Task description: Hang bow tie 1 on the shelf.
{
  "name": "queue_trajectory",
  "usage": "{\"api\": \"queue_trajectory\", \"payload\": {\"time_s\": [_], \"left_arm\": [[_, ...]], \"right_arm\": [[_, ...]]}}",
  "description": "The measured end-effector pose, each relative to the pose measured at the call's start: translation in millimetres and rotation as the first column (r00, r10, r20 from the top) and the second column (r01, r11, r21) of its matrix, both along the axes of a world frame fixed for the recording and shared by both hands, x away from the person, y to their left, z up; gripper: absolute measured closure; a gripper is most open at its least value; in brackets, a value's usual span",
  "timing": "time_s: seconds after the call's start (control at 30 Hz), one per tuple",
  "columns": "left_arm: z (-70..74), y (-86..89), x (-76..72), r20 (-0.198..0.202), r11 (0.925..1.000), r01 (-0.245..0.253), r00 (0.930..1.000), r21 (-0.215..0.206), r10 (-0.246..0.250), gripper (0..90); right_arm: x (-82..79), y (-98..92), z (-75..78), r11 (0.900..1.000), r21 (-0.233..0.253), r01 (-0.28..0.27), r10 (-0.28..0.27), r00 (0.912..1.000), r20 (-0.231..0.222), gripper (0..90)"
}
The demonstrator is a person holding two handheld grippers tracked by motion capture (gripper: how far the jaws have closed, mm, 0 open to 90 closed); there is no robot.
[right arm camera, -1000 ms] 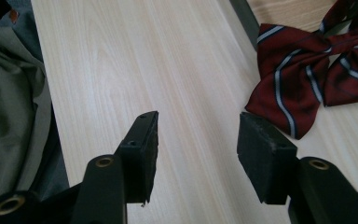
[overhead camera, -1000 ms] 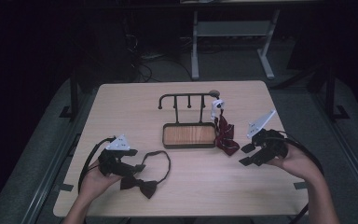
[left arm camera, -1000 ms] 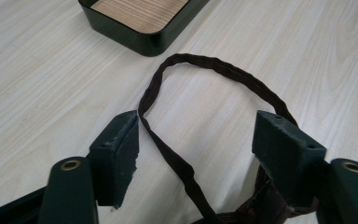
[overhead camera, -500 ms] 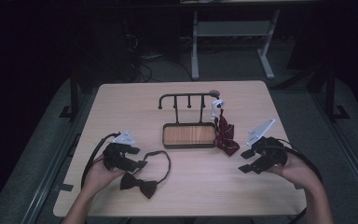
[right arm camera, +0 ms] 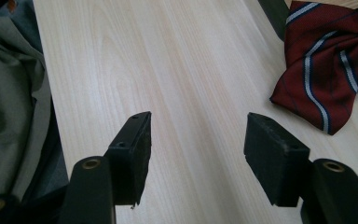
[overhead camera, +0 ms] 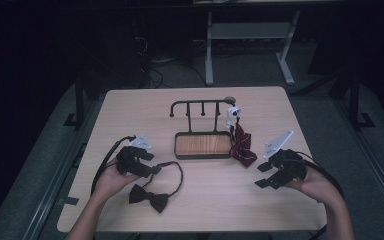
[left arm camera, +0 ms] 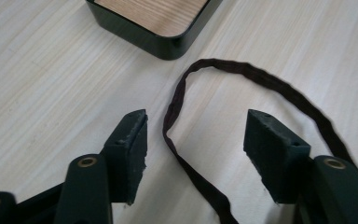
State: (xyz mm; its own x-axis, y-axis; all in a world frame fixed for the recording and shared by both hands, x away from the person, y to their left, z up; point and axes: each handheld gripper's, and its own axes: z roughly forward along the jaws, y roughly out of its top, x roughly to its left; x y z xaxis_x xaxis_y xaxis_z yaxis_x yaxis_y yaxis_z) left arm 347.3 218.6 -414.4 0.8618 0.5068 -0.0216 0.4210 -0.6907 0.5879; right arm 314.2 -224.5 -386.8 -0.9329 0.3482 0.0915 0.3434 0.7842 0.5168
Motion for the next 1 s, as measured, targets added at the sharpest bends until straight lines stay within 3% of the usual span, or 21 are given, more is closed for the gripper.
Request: {"api": "queue_trajectory", "payload": {"time_s": [0.2, 0.23, 0.37, 0.53, 0.63, 0.87, 1.0], "left_arm": [[-6.2, -6.7, 5.0, -0.002, 0.9992, 0.025, 0.9997, 0.033, -0.025, 44.1], [-7.5, -8.0, 5.3, -0.008, 0.9997, 0.014, 0.9999, 0.022, -0.014, 44.3], [-8.2, -10.8, 11.5, -0.030, 0.9982, 0.023, 0.9993, 0.054, -0.021, 44.5], [-6.8, -14.5, 17.4, -0.038, 0.9985, 0.021, 0.9991, 0.051, -0.019, 47.8], [-7.3, -17.3, 21.5, -0.050, 0.9963, 0.025, 0.9985, 0.082, -0.020, 48.5], [-12.1, -24.8, 28.2, -0.078, 0.9928, 0.047, 0.9963, 0.110, -0.038, 57.4], [-20.4, -25.6, 33.4, -0.097, 0.9880, 0.050, 0.9946, 0.146, -0.036, 62.7]], "right_arm": [[-3.8, -4.5, -3.4, 1.000, 0.006, 0.013, -0.013, 0.9999, 0.003, 40.7], [-4.2, -5.4, -4.3, 1.000, 0.007, 0.016, -0.016, 0.9999, 0.000, 40.7], [-4.9, -7.3, -7.7, 1.000, 0.008, 0.017, -0.017, 0.9999, -0.003, 40.7], [-5.4, -8.1, -9.3, 1.000, 0.007, 0.016, -0.016, 0.9998, -0.011, 41.0], [-6.2, -8.9, -9.9, 1.000, 0.003, 0.017, -0.017, 0.9997, -0.017, 41.1], [-7.6, -10.5, -8.0, 1.000, 0.009, 0.026, -0.026, 0.9995, -0.016, 41.0], [-8.3, -11.2, -7.8, 0.999, 0.014, 0.031, -0.031, 0.9994, -0.015, 40.8]]}}
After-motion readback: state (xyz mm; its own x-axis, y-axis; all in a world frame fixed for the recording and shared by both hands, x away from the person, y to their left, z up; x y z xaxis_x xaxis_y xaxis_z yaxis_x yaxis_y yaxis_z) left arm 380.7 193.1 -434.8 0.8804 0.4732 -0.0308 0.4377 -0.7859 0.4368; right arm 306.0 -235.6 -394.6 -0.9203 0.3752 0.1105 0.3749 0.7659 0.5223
